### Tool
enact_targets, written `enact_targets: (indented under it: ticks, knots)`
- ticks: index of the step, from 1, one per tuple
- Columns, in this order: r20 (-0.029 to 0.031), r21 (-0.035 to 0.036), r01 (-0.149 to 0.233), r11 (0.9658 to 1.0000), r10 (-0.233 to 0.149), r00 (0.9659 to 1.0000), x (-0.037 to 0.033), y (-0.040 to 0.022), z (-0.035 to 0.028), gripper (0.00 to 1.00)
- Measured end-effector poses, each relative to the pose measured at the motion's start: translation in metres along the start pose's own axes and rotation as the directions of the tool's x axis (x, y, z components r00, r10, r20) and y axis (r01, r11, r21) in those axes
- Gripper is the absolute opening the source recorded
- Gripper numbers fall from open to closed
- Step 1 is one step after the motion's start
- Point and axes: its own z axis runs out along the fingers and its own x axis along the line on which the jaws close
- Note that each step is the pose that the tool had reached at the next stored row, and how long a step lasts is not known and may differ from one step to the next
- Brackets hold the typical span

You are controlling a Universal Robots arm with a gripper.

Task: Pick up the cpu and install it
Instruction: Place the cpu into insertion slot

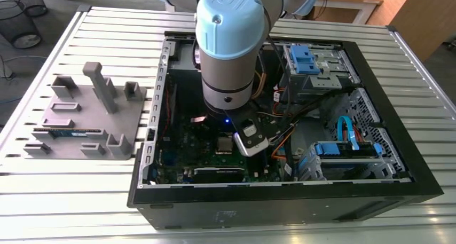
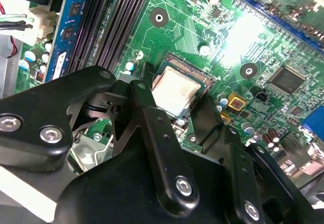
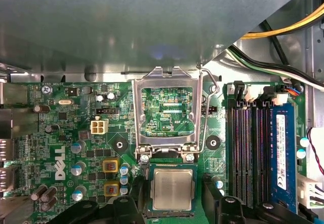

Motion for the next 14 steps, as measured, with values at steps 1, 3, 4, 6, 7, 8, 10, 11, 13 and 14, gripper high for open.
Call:
enact_targets:
  ticks: [1,3,4,6,7,8,10,11,13,14]
  knots:
    - [-0.0005,0.0004,0.0,1.0,0.0,1.0,0.0001,0.0,-0.0001,0.56]
    - [-0.0003,0.0005,0.0,1.0,0.0,1.0,0.0001,-0.0001,-0.0001,0.55]
    - [-0.0001,0.0003,0.0,1.0,0.0,1.0,0.0001,-0.0001,0.0001,0.5]
    - [0.0,-0.0001,0.0,1.0,0.0,1.0,0.0,0.0,0.0002,0.5]
    - [-0.0001,0.0,0.0,1.0,0.0,1.0,0.0,0.0,0.0002,0.5]
    - [0.0,0.0001,0.0,1.0,0.0,1.0,0.0,0.0,0.0003,0.5]
    - [0.0,0.0,0.0,1.0,0.0,1.0,0.0,0.0,0.0004,0.5]
    - [0.0,0.0,0.0,1.0,0.0,1.0,0.0,0.0,0.0004,0.5]
    - [0.0,0.0,0.0,1.0,0.0,1.0,0.0,0.0,0.0005,0.5]
    - [-0.0002,0.0002,0.0,1.0,0.0,1.0,0.0001,0.0,0.0005,0.5]
